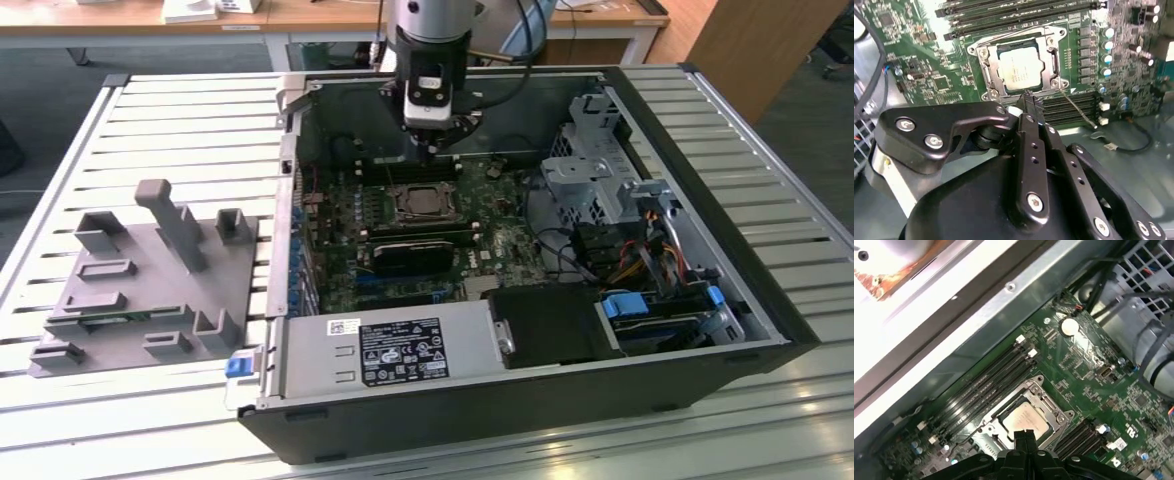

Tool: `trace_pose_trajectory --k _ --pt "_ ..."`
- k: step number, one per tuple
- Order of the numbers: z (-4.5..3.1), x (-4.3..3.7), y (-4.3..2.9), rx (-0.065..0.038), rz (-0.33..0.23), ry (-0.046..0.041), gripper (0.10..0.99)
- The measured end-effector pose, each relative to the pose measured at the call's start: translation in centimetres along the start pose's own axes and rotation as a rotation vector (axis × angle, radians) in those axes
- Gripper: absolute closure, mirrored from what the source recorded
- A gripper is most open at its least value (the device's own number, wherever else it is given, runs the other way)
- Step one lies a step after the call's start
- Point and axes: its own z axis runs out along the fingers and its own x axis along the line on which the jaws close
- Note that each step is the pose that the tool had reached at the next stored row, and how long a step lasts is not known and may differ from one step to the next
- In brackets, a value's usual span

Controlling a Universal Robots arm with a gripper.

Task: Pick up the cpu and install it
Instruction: 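Install the first cpu locking lever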

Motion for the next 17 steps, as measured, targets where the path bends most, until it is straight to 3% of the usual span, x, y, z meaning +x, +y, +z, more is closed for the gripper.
trace_pose_trajectory --k 17 --pt "0.02 -0.01 0.0 0.002 -0.235 0.0067 0.98"
